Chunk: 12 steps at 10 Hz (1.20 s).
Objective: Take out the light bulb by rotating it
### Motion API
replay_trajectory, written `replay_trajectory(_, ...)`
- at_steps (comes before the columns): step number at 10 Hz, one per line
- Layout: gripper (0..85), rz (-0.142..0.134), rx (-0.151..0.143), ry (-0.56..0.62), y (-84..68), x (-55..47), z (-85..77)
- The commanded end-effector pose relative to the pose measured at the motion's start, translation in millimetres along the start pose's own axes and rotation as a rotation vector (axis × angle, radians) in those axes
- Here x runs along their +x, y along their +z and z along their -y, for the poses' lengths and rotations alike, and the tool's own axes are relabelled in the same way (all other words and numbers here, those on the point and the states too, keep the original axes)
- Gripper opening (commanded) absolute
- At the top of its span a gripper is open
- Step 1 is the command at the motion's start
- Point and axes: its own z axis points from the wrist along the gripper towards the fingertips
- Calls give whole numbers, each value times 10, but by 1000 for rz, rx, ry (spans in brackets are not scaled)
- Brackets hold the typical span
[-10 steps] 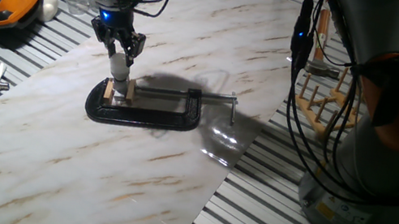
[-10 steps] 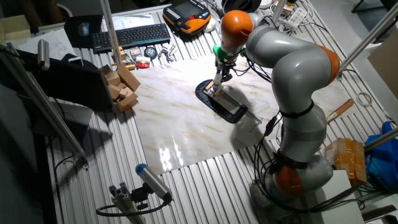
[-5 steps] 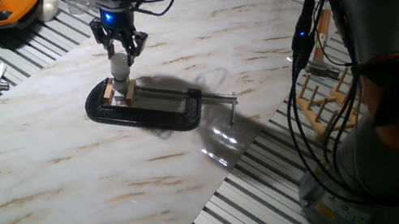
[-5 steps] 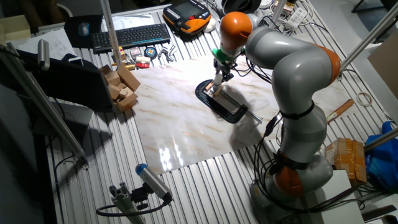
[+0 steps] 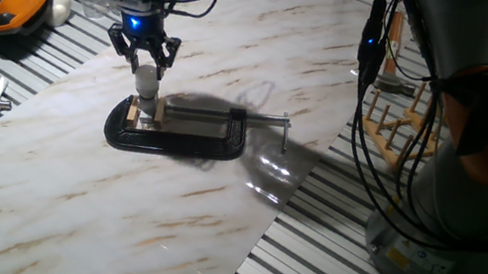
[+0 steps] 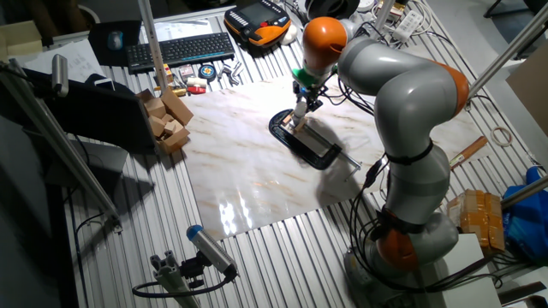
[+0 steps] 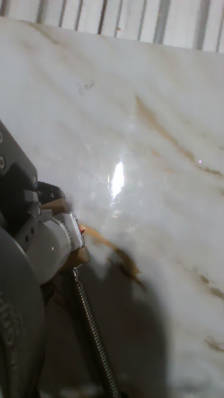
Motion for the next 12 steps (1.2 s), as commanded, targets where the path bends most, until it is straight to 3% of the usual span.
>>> replay_trajectory(1, 0, 3, 0, -21, -9, -2, -7)
replay_trajectory(4, 0, 15, -4, -86, -9, 1, -11)
replay_trajectory(9, 0, 69, -11, -182, -20, 12, -11)
replay_trajectory(12, 0, 63, -5, -233, -11, 17, -13)
